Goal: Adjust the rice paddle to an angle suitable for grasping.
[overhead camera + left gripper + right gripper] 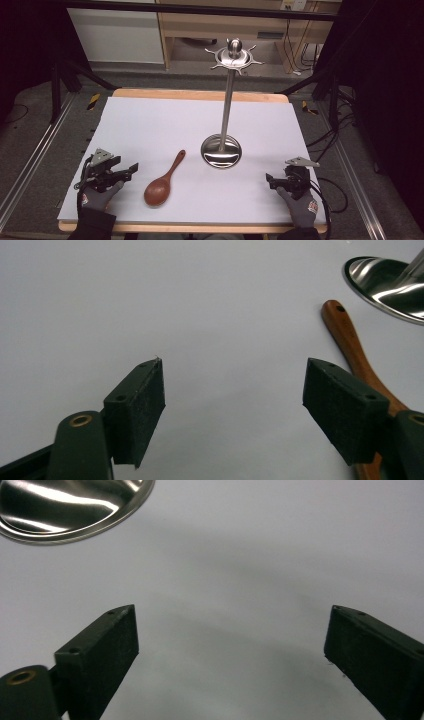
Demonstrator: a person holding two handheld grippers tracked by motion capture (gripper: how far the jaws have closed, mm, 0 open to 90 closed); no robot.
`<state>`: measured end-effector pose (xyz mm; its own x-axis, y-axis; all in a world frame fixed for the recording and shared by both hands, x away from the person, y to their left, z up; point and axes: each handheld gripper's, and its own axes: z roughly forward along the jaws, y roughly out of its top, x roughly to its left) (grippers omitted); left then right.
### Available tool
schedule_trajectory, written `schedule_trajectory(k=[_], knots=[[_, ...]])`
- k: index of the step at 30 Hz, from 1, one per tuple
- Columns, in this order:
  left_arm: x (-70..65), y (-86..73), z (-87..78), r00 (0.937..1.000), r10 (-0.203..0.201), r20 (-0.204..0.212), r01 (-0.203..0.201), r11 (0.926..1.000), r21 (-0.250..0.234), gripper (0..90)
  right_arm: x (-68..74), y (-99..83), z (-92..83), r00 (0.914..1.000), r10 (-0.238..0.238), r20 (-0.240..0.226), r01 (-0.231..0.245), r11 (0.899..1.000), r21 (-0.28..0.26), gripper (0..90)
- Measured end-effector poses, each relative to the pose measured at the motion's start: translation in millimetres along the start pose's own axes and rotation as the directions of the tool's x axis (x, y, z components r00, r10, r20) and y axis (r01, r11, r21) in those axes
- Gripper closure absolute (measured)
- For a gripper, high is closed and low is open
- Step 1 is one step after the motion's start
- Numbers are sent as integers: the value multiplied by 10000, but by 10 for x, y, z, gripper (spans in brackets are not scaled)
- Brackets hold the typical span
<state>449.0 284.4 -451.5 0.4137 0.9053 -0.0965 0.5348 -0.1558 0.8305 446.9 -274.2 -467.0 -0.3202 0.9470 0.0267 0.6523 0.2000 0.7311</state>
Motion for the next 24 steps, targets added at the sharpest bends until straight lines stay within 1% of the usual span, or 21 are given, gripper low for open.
schedule_trajectory(k=[1, 2, 4, 5, 6, 7, 8, 10, 11, 13, 17, 18, 19, 21, 22, 24], knots=[[-19, 15, -11, 10000, 39, 54, -39, 10000, -34, 244, 2, 1, -8, 10000, 22, -86, -22, 10000, -9, 110], [-32, 24, -15, 10000, 49, 76, -49, 10000, -60, 247, 0, -1, -7, 9999, -99, -36, 99, 9999, -100, 127], [-74, 45, -28, 9998, 150, 151, -149, 9998, -104, 249, 9, -6, -18, 9999, -132, -61, 131, 9997, -183, 151], [-90, 56, -30, 9996, 196, 180, -194, 9998, -93, 251, 9, -11, -21, 9997, -248, -44, 247, 9994, -254, 158], [-105, 65, -34, 9995, 250, 202, -249, 9997, -85, 251, 28, -16, -26, 9999, -92, -54, 91, 9996, -250, 162], [-122, 75, -37, 9994, 277, 221, -275, 9996, -100, 252, 29, -18, -30, 9998, -198, 4, 198, 9994, -288, 166], [-137, 87, -40, 9990, 369, 248, -369, 9993, -12, 253, 30, -25, -30, 9996, -259, 83, 262, 9990, -364, 166], [-160, 99, -35, 9989, 397, 267, -398, 9992, 11, 253, 38, -38, -26, 9998, -170, 121, 174, 9992, -369, 166], [-174, 112, -27, 9986, 426, 301, -429, 9990, 94, 255, 37, -42, -22, 9996, -231, 168, 237, 9990, -387, 166], [-199, 129, -11, 9982, 519, 307, -526, 9984, 223, 259, 46, -48, -12, 9993, -266, 268, 271, 9994, -209, 174], [-230, 149, 13, 9972, 647, 370, -660, 9973, 333, 264, 45, -50, -24, 9994, -176, 299, 183, 9995, -253, 178], [-254, 165, 25, 9966, 717, 411, -733, 9966, 382, 266, 36, -53, -24, 9993, -197, 307, 203, 9996, -197, 190], [-262, 179, 28, 9958, 824, 395, -841, 9955, 441, 266, 40, -55, -28, 9995, -110, 288, 115, 9998, -184, 199], [-280, 209, 30, 9956, 855, 388, -871, 9953, 432, 273, 36, -51, -35, 9994, -194, 295, 199, 9997, -149, 202], [-290, 226, 27, 9951, 882, 436, -901, 9950, 434, 281, 40, -50, -40, 9995, -133, 298, 138, 9998, -172, 202], [-310, 252, 20, 9942, 961, 485, -982, 9943, 417, 286, 40, -46, -51, 9995, -161, 267, 166, 9997, -191, 203]])
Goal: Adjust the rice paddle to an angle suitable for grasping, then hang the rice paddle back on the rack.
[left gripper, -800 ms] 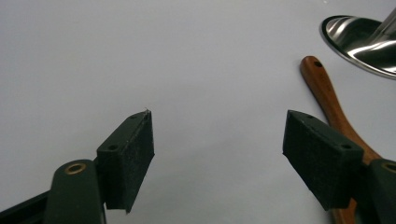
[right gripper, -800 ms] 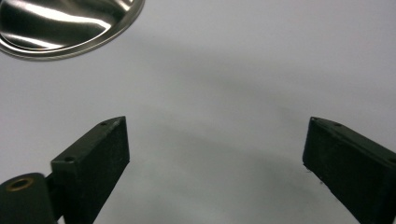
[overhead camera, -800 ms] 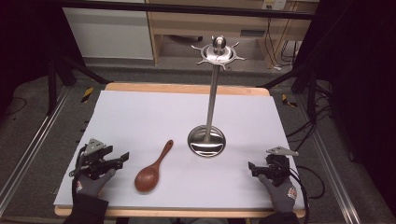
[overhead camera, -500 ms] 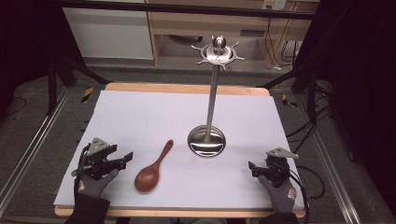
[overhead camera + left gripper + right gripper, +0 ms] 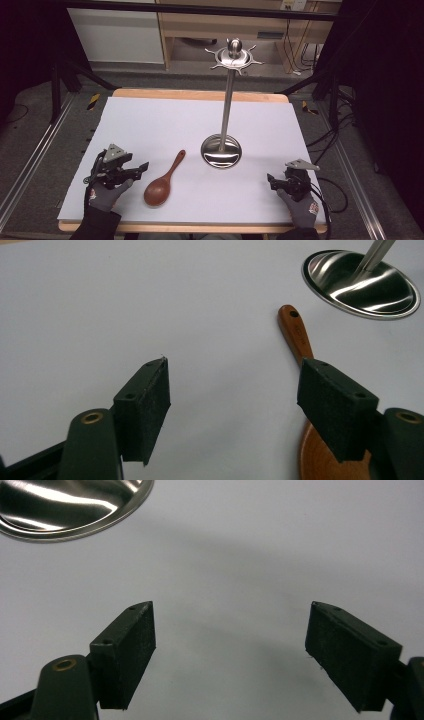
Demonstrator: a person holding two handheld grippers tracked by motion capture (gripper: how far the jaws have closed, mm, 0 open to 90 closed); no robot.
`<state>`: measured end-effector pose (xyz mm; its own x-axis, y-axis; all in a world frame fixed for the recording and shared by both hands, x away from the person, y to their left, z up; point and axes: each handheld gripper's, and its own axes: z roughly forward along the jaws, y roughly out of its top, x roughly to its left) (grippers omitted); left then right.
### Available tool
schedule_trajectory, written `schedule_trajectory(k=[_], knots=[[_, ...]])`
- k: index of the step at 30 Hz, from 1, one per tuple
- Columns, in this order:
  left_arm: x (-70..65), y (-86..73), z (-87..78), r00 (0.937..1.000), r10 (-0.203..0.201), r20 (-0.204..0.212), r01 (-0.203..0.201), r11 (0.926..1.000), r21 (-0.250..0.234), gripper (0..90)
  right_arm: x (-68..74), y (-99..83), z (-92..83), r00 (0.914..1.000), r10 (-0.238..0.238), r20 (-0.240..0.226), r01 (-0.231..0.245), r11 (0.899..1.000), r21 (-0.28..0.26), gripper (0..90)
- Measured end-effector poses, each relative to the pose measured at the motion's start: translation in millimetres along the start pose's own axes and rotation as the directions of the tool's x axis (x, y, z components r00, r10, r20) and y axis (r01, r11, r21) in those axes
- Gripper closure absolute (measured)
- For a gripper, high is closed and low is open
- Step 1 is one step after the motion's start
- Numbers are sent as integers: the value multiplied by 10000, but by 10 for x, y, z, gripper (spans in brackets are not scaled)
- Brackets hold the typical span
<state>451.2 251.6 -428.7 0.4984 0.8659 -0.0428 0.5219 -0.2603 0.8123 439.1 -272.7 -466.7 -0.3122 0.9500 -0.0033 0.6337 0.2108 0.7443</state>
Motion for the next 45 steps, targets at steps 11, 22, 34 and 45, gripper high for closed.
schedule_trajectory(k=[11, 22, 34, 45], knots=[[-102, 173, 41, 9995, 274, 144, -275, 9996, 102, 295, 19, 6, -18, 10000, -57, 7, 57, 10000, 36, 198], [-214, 361, 78, 9973, 664, 315, -678, 9968, 432, 290, 24, 4, -19, 9999, -147, 13, 147, 9999, -37, 194], [-337, 479, 211, 9940, 973, 498, -1023, 9887, 1099, 291, 40, 2, -24, 9998, -216, -33, 216, 9998, 57, 196], [-464, 540, 366, 9861, 1564, 567, -1649, 9643, 2074, 325, 41, 7, -22, 9996, -253, -102, 254, 9996, 95, 201]])
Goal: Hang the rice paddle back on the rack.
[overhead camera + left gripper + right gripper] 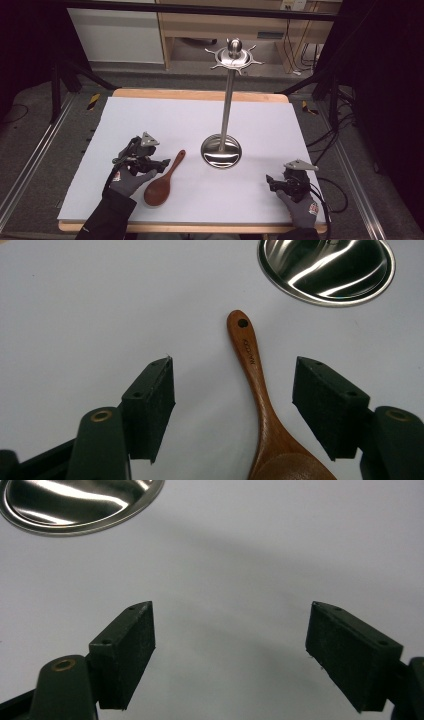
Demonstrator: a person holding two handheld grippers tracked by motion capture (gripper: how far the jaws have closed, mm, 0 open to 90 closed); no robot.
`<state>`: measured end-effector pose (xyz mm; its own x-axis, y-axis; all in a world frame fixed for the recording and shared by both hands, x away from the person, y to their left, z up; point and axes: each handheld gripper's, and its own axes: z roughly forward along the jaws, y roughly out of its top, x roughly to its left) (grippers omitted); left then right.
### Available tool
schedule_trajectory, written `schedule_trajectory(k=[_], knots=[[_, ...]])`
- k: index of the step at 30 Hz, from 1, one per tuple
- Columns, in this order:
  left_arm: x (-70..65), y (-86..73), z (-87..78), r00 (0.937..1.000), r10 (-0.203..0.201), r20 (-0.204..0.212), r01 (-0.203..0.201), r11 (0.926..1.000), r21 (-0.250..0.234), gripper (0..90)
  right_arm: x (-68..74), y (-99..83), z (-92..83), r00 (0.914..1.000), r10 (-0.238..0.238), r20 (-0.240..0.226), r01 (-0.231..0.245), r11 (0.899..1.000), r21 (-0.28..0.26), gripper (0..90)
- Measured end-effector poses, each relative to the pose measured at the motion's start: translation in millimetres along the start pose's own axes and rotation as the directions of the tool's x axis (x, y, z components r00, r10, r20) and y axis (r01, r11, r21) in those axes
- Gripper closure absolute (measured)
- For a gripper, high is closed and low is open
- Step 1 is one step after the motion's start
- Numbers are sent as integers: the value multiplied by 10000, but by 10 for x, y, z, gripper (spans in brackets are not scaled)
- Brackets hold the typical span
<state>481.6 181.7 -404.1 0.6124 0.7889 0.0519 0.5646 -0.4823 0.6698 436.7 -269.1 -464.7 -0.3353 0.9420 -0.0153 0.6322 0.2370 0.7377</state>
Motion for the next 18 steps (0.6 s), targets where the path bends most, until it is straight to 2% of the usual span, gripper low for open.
schedule_trajectory(k=[3, 6, 7, 18], knots=[[-21, 0, 37, 10000, -13, 62, 12, 9998, 179, 331, 0, -1, 1, 10000, -31, 13, 31, 10000, -9, 201], [-46, -6, 83, 9998, 176, 102, -180, 9988, 447, 343, 4, 1, 4, 10000, 44, -52, -44, 10000, 17, 205], [-57, -11, 100, 9998, 146, 102, -150, 9988, 463, 346, -3, 1, 9, 10000, -66, -25, 66, 10000, 12, 205], [-112, -60, 212, 9994, 249, 231, -272, 9941, 1051, 381, -5, 8, 19, 10000, -54, -54, 54, 10000, 78, 208]])
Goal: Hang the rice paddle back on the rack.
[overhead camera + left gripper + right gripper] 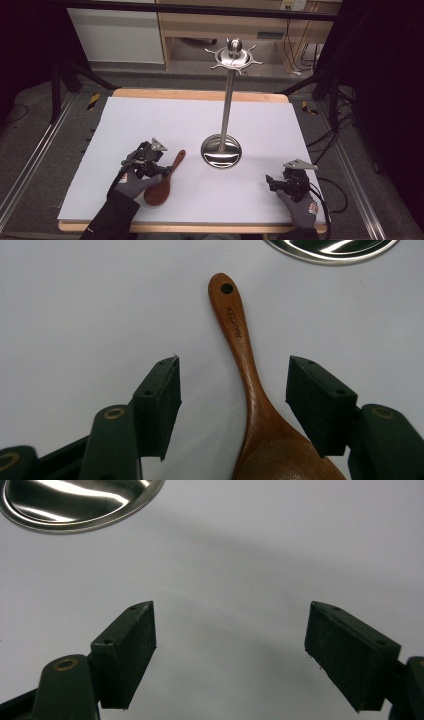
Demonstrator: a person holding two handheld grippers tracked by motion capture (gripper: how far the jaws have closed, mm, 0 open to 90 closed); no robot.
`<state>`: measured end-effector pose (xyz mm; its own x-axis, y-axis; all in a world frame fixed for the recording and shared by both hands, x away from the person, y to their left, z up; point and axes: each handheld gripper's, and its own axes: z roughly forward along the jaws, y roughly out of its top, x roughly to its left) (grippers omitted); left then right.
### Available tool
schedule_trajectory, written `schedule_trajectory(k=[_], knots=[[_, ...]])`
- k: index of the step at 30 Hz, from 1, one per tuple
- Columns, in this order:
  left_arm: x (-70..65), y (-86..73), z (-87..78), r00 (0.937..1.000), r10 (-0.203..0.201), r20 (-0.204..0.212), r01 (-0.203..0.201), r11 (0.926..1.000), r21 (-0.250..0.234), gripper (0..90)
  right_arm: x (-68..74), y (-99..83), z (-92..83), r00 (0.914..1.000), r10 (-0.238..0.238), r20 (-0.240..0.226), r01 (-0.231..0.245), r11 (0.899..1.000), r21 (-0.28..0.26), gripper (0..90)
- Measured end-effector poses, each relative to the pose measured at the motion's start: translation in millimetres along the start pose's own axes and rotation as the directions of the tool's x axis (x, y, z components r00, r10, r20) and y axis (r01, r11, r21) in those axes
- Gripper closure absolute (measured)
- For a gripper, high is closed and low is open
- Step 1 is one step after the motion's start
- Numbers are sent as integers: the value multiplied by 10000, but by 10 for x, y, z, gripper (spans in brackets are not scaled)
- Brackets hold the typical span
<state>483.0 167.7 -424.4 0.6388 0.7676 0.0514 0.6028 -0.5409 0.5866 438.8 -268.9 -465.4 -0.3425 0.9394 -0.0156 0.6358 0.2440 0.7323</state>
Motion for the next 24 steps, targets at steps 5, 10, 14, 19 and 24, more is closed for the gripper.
schedule_trajectory(k=[5, 10, 14, 19, 24], knots=[[-15, -13, 57, 9999, -4, 118, 0, 9996, 268, 400, 0, 3, -3, 10000, 54, 19, -54, 10000, 10, 208], [-38, -12, 94, 9998, 3, 217, -15, 9986, 528, 421, 0, 3, 1, 10000, 17, -30, -17, 10000, 58, 208], [-52, -9, 116, 9997, 34, 248, -50, 9978, 654, 436, 0, 4, 0, 10000, 34, -28, -34, 10000, 55, 207], [-75, -8, 163, 9996, 57, 294, -84, 9956, 935, 456, 2, 4, 2, 10000, 17, -47, -16, 10000, 82, 207], [-77, -4, 193, 9996, -42, 273, 13, 9946, 1034, 475, 4, 5, 6, 10000, 14, -43, -13, 9999, 119, 208]])
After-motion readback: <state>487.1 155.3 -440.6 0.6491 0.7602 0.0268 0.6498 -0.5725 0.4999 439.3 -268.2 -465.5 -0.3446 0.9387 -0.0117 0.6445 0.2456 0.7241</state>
